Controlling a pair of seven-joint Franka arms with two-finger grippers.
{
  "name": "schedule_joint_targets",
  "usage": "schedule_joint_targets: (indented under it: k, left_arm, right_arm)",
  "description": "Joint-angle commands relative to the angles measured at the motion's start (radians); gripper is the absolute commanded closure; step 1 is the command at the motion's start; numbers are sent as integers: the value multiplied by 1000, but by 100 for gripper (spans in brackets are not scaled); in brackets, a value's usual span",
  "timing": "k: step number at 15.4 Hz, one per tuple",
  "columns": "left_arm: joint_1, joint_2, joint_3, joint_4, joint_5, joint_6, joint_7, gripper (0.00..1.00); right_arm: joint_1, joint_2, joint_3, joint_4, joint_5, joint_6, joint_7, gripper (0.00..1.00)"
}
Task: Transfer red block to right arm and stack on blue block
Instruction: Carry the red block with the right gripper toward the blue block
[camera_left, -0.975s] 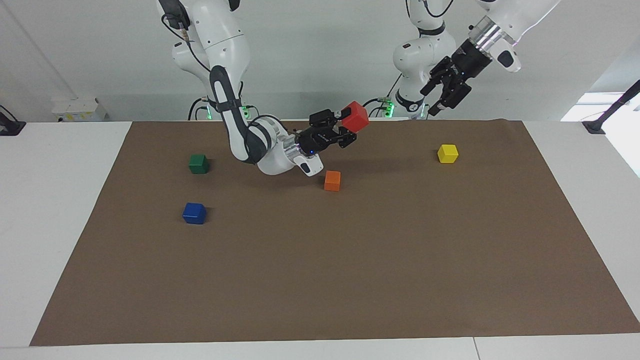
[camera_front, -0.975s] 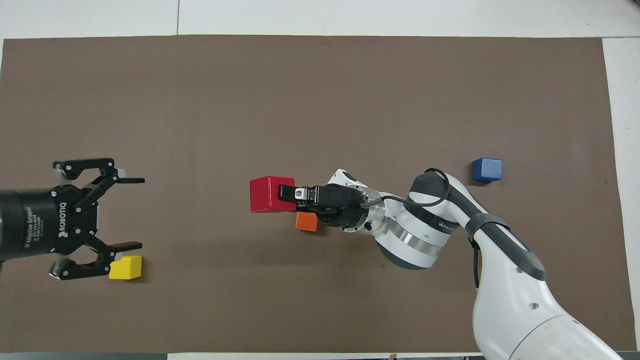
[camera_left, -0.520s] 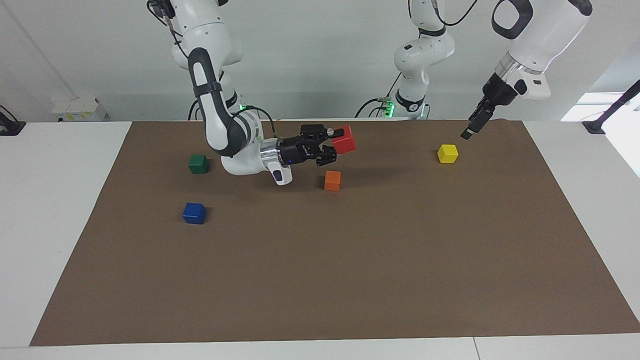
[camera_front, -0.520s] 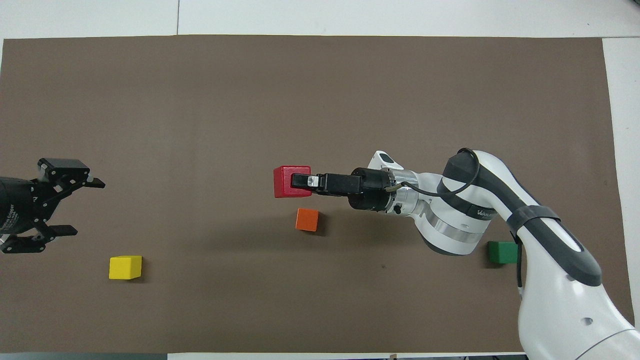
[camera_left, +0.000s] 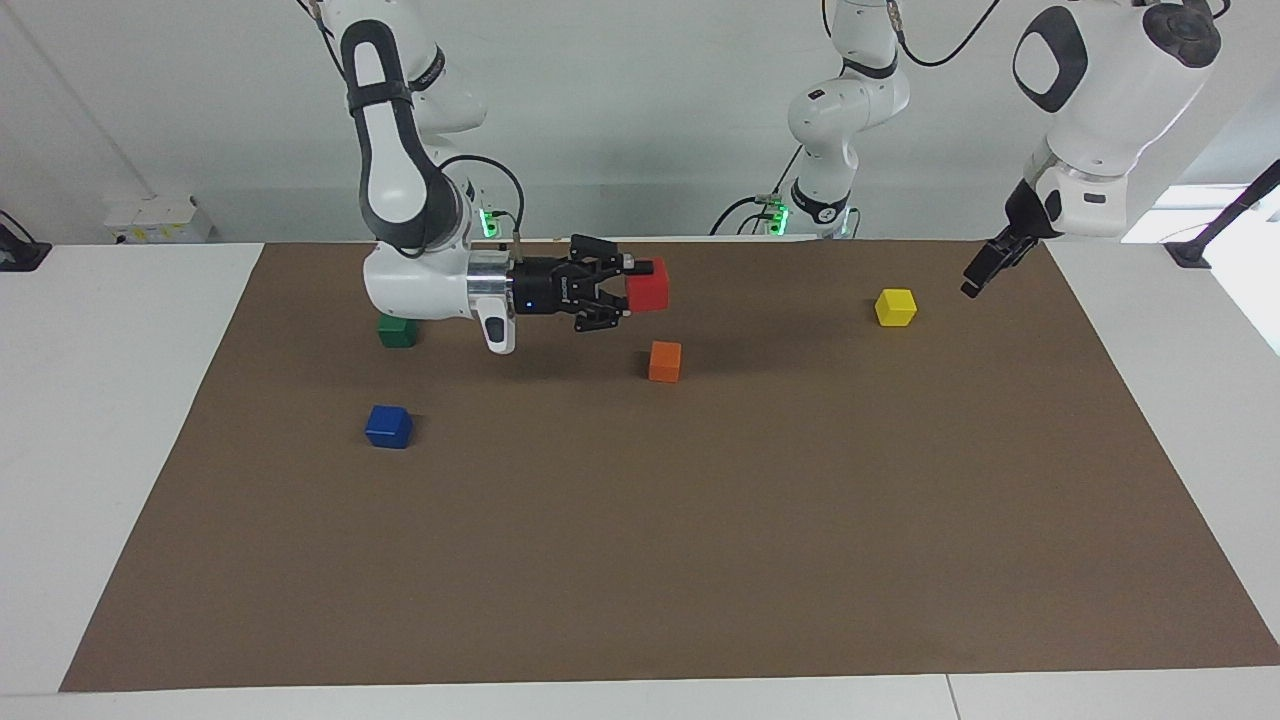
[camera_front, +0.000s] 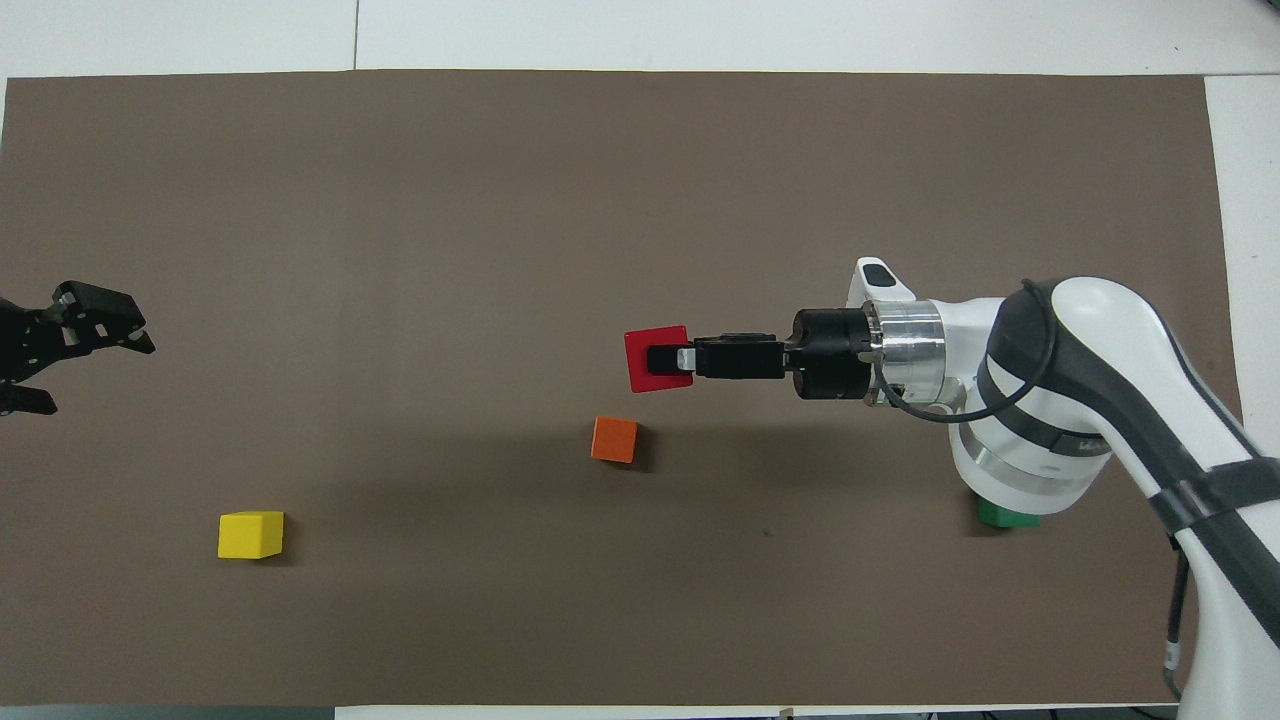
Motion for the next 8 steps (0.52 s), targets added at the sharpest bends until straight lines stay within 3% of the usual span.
schedule_joint_targets:
  k: [1,3,8]
  left_arm:
    - [-89,127,21,176,105,-96,48,0]
    - [-175,126,104,177,125,-93,82,0]
    - [-275,102,168,104,124,-42,84,0]
  right_arm:
    - [-65,-36,5,-8,-159,6,26,100]
    - [-110,-45,4,-8,-291,6,27,100]
    - [-177,-52,1,8,-582,40,55,100]
